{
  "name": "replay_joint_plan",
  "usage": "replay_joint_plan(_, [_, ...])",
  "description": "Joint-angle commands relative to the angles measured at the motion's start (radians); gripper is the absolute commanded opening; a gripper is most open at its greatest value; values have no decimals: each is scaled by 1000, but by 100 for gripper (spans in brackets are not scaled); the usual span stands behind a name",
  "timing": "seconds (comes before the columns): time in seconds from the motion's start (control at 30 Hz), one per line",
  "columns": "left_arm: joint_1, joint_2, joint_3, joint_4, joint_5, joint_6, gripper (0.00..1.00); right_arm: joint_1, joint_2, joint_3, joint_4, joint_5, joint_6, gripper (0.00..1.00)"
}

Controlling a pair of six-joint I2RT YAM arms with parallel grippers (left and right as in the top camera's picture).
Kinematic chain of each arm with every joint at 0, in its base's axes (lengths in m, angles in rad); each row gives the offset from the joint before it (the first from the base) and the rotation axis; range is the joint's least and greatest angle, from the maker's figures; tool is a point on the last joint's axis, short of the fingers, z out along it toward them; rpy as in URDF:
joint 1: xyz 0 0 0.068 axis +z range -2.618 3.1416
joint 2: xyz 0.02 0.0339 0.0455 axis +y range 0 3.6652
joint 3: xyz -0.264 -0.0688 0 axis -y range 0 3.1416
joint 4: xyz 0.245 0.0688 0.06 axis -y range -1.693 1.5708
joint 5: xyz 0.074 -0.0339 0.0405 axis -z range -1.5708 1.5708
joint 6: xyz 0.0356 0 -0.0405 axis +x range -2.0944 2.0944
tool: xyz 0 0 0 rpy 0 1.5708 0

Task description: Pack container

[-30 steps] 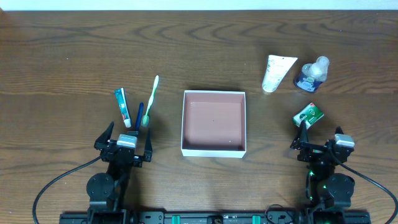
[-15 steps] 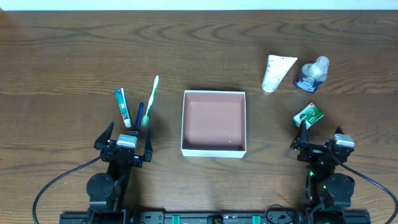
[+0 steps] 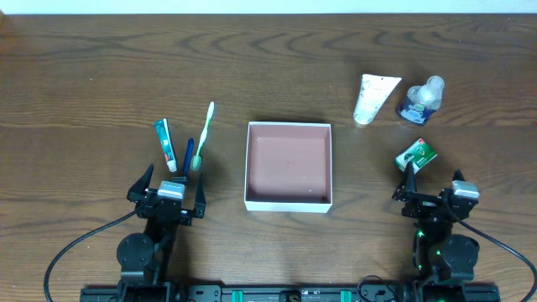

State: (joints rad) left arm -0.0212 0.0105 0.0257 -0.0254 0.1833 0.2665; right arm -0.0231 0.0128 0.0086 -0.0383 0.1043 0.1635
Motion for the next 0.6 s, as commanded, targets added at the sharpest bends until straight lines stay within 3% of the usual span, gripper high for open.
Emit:
replay_joint_plan(0.0, [5, -5, -22, -26, 3, 6, 98, 11, -8, -3, 29, 0, -17, 99])
replay_joint_plan(0.23, [5, -5, -22, -26, 3, 6, 98, 10, -8, -3, 144, 66, -29, 99])
replay_joint_plan(0.43, [5, -5, -22, -26, 3, 6, 98, 10, 20, 14, 171, -284, -113, 99])
replay_joint_plan(0.57, [5, -5, -22, -26, 3, 6, 98, 10, 167, 119, 162, -406, -112, 99])
